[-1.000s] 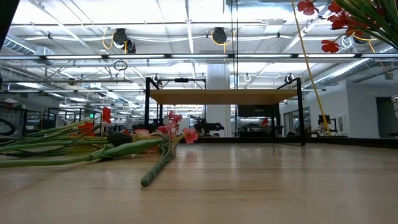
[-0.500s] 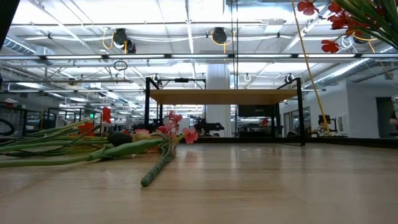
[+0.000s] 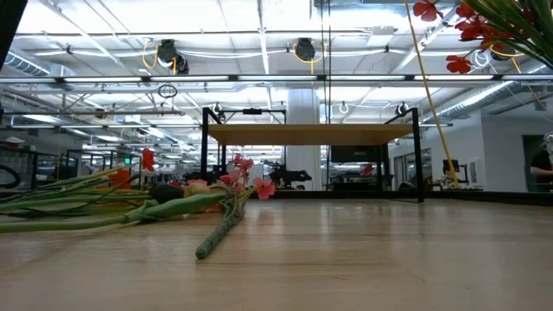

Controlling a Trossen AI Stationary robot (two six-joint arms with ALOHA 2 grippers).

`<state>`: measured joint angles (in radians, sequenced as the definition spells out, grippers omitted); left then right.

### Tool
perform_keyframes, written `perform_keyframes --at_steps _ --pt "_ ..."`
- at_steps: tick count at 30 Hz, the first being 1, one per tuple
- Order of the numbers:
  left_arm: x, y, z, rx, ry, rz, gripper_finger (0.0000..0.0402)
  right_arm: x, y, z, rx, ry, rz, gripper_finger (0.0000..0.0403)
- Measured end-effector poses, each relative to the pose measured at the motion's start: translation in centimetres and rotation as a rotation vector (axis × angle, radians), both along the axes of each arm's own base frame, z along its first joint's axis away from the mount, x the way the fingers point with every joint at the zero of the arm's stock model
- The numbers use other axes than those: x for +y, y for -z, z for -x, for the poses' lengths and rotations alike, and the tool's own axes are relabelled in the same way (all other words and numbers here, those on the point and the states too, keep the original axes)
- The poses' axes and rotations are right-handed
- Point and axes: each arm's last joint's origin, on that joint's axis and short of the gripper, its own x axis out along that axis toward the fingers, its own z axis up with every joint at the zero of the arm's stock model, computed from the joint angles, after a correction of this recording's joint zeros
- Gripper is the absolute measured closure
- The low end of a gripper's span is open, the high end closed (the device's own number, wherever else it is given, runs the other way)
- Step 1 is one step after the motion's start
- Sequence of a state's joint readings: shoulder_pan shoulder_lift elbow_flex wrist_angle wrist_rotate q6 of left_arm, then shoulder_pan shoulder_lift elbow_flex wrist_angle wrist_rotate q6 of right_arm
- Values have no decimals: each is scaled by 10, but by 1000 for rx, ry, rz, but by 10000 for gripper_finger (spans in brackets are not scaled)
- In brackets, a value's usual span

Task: Pick and place flowers into a vace then onto a shelf
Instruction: Put the white flower into the right transparent vase

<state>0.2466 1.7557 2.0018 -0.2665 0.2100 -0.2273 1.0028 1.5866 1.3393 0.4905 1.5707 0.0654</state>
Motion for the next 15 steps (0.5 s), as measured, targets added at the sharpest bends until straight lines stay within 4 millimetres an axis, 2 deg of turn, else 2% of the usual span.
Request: perform_keyframes --at_steps 3,7,9,15 --pt "0 0 0 2 1 -44 128 -3 11 -1 -9 6 -13 403" --pt "0 0 0 3 1 -49 128 0 32 11 -29 -28 -47 403" --pt "0 1 0 7 6 -48 128 1 45 24 -39 -62 -66 403" --pt "0 2 0 24 26 -62 128 -4 67 71 -104 -190 -202 403"
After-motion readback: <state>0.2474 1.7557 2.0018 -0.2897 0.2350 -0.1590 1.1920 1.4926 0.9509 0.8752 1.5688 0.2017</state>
